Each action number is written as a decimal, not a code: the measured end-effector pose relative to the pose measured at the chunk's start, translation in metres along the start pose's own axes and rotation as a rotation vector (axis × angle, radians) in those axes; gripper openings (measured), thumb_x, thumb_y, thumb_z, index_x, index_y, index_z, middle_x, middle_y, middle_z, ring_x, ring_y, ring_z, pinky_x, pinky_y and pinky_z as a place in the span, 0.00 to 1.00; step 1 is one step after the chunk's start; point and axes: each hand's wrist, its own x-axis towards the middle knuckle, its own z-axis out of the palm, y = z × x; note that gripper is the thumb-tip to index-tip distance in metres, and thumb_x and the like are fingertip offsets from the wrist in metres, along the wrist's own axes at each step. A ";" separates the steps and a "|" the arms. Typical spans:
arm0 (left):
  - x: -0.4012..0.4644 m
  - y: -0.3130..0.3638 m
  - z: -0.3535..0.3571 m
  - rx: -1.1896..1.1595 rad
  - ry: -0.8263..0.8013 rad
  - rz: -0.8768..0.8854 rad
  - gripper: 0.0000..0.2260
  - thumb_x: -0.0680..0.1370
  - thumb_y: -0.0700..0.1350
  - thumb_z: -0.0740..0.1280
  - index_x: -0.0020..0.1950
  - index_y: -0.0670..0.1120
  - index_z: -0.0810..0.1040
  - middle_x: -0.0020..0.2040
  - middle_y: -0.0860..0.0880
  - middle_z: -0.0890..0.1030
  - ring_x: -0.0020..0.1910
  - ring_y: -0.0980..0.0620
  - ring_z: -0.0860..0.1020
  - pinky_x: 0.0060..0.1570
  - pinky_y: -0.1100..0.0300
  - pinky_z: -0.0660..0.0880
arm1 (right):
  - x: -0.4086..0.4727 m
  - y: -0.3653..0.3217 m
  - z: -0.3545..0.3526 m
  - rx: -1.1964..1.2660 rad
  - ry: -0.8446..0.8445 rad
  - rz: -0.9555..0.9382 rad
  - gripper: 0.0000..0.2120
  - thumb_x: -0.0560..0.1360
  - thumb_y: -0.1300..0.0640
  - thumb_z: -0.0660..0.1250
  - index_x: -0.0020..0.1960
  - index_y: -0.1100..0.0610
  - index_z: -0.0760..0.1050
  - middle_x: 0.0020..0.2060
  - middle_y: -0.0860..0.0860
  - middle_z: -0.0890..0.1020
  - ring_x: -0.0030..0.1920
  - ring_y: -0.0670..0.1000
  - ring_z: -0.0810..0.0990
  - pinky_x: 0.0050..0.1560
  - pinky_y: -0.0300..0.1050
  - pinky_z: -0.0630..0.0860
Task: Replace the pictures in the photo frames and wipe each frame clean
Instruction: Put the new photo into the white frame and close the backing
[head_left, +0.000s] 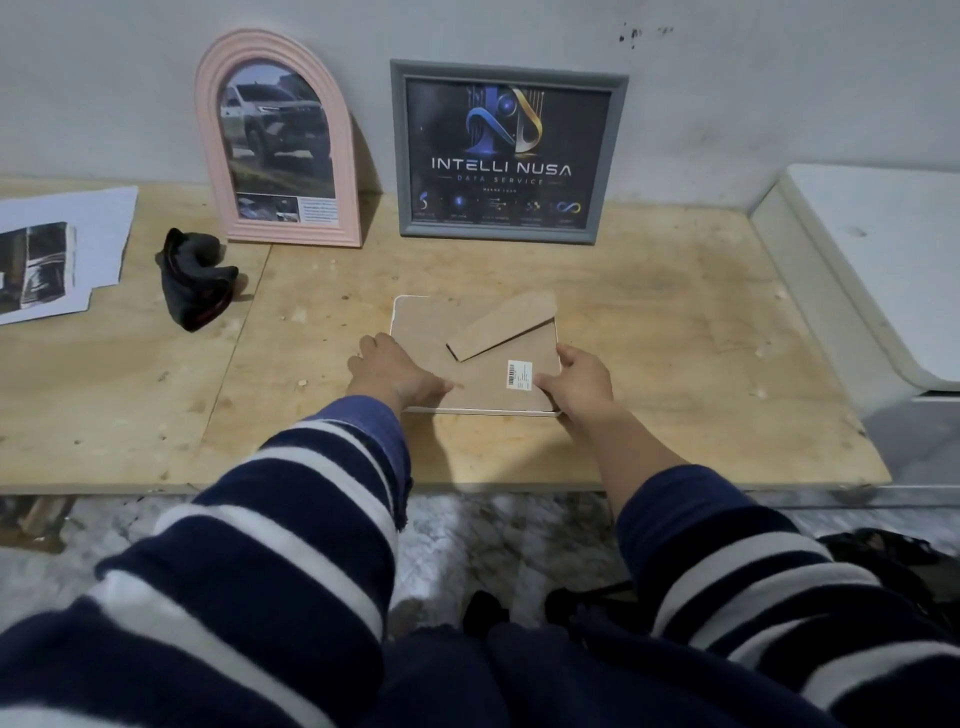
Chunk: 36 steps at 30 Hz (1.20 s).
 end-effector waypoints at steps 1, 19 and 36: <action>-0.001 0.002 0.002 0.003 0.011 -0.001 0.45 0.64 0.59 0.78 0.71 0.42 0.59 0.67 0.45 0.64 0.67 0.42 0.64 0.63 0.49 0.68 | 0.001 0.001 -0.001 -0.032 0.002 -0.009 0.22 0.71 0.63 0.71 0.64 0.54 0.75 0.59 0.51 0.81 0.54 0.53 0.82 0.57 0.52 0.78; -0.008 0.029 0.007 0.169 -0.024 -0.147 0.53 0.61 0.62 0.79 0.73 0.41 0.54 0.68 0.44 0.60 0.69 0.43 0.60 0.66 0.45 0.66 | 0.006 -0.004 -0.022 -0.309 -0.224 -0.025 0.42 0.68 0.61 0.76 0.74 0.54 0.57 0.62 0.55 0.75 0.57 0.57 0.77 0.57 0.52 0.76; -0.012 0.037 0.005 0.186 -0.059 -0.173 0.51 0.63 0.59 0.78 0.75 0.41 0.53 0.67 0.44 0.59 0.68 0.43 0.60 0.64 0.46 0.66 | -0.003 -0.020 -0.030 -1.082 -0.268 -0.172 0.35 0.77 0.41 0.59 0.78 0.49 0.48 0.65 0.52 0.75 0.65 0.56 0.72 0.61 0.53 0.63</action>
